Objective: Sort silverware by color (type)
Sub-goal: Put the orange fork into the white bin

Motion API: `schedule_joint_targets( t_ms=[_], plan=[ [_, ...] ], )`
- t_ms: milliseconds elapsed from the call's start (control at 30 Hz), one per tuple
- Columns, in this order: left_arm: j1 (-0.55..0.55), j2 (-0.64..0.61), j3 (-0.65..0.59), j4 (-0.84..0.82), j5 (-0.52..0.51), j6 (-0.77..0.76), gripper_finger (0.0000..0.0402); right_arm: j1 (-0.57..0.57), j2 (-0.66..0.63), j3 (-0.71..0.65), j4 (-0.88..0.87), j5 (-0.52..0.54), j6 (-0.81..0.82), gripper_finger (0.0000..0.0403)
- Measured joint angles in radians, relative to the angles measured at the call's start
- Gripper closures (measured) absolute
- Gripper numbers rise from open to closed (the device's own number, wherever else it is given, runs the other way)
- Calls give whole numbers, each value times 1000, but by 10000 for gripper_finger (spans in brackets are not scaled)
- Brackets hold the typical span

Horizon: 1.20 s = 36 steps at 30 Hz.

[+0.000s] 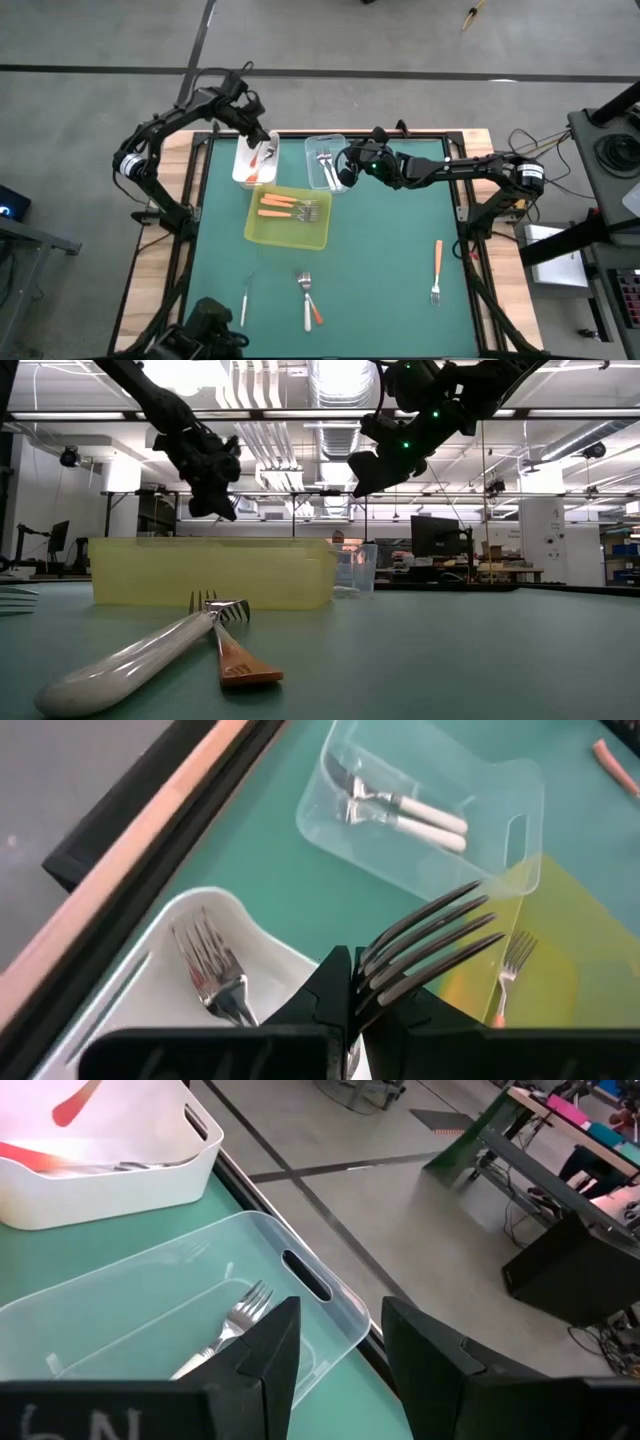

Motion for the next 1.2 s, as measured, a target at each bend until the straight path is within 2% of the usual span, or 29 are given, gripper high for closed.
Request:
schedule_joint_targets(
  t_ms=[767, 1200],
  plan=[
    [0, 0, -127, 39, -43, -33, 402, 0, 9, 0, 0, 0, 0, 268],
    [0, 0, -137, 55, -45, -33, 402, 0, 9, 0, 0, 0, 0, 268]
  ],
)
